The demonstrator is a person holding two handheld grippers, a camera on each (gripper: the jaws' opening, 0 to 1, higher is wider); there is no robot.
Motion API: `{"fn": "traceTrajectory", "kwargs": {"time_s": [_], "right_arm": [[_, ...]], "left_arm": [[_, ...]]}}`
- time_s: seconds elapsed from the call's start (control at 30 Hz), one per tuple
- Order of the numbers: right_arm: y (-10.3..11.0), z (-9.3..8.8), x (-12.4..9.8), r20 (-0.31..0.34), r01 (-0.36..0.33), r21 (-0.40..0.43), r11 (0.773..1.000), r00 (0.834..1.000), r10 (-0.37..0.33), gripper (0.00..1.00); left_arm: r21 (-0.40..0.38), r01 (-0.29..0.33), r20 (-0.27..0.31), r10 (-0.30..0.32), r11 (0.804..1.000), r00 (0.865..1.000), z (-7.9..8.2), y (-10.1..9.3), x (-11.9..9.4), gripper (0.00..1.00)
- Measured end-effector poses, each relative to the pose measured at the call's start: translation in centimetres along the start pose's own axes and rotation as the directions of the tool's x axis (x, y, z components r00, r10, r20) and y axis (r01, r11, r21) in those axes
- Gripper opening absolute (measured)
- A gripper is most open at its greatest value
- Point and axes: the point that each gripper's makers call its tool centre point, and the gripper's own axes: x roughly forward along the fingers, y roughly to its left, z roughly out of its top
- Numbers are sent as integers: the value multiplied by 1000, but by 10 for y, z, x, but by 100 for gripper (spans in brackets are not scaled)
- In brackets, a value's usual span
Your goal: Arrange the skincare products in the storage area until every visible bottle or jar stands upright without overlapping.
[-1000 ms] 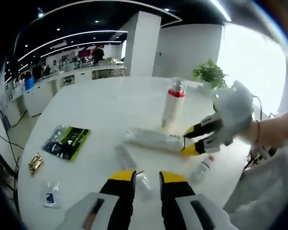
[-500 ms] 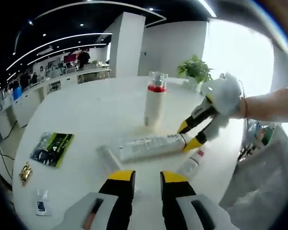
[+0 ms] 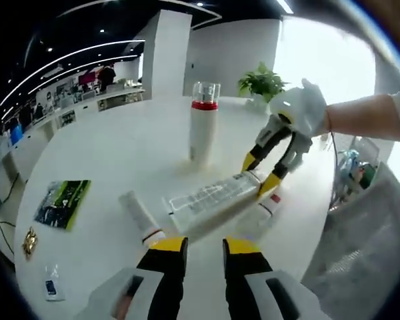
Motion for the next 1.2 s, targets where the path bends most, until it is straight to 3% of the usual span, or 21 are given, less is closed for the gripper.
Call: {"fn": "traceTrajectory", "kwargs": {"time_s": [0.33, 0.5, 0.83, 0.87, 0.9, 0.93, 1.03, 1.13, 1.2], "right_arm": [[15, -1, -1, -12, -112, -137, 984, 994, 111, 28], [14, -1, -1, -19, -117, -165, 979, 993, 116, 28], [23, 3, 1, -32, -152, -223, 963, 988, 149, 28], [24, 3, 1, -37, -152, -228, 962, 988, 147, 28], [23, 3, 1, -37, -148, -224, 963, 989, 143, 28], [24, 3, 1, -34, -143, -228, 963, 990, 139, 28], [23, 3, 0, -36, -132, -223, 966, 991, 127, 28], [22, 3, 0, -36, -121, -207, 971, 993, 116, 28], [22, 2, -1, -33, -110, -201, 973, 994, 105, 28]], "left_arm": [[-13, 10, -55, -10, 1000, 998, -13, -4, 8, 22], [-7, 5, -118, -6, 1000, 993, -26, -5, 12, 22], [-30, 37, -169, -41, 999, 985, -41, -11, 21, 21], [-36, 48, -138, -53, 998, 989, -37, -13, 23, 22], [-43, 47, -153, -53, 998, 987, -38, -13, 21, 22], [-96, 66, -160, -81, 993, 984, -39, -15, 20, 21], [-211, 98, -108, -123, 973, 986, -32, -15, 18, 21], [-301, 135, -26, -150, 944, 988, -16, -13, 12, 22], [-373, 175, 33, -175, 911, 984, -6, -14, 7, 21]]}}
